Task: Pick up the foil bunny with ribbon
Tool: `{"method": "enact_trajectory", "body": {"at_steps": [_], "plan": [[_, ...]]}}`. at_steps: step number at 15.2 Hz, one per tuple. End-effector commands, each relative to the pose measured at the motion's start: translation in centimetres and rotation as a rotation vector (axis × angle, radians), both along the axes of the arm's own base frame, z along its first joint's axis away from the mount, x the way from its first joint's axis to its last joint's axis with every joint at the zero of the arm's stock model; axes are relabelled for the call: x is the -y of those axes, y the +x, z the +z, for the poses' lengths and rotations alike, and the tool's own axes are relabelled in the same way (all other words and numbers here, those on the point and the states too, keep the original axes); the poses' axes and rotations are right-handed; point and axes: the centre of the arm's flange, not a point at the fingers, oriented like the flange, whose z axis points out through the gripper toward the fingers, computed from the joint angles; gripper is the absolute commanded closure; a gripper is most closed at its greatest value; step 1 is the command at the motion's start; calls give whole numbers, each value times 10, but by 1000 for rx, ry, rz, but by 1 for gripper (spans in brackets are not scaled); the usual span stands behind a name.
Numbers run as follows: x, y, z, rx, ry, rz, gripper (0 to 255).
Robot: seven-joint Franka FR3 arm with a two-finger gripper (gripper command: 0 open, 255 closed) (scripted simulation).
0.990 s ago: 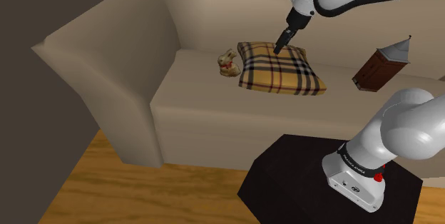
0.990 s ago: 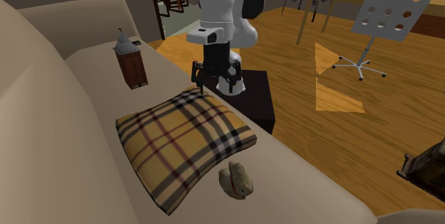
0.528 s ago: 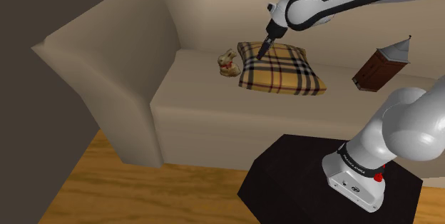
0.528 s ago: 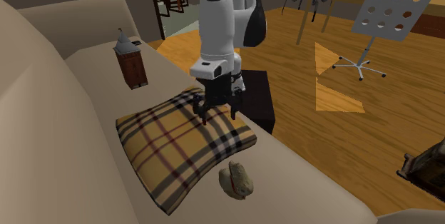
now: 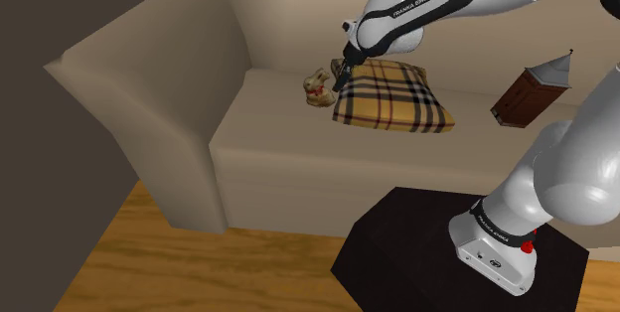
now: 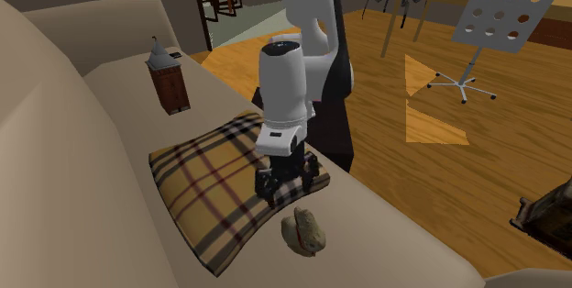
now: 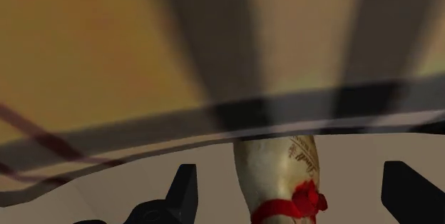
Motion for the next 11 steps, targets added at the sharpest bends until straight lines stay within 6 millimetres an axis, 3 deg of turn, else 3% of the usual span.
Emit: {"method": "enact_trajectory", "body": {"at_steps": [1,11], "plan": [[-9,17,-18,15,-1,50,0],[-12,23,-63,19,-1,66,0]]}}
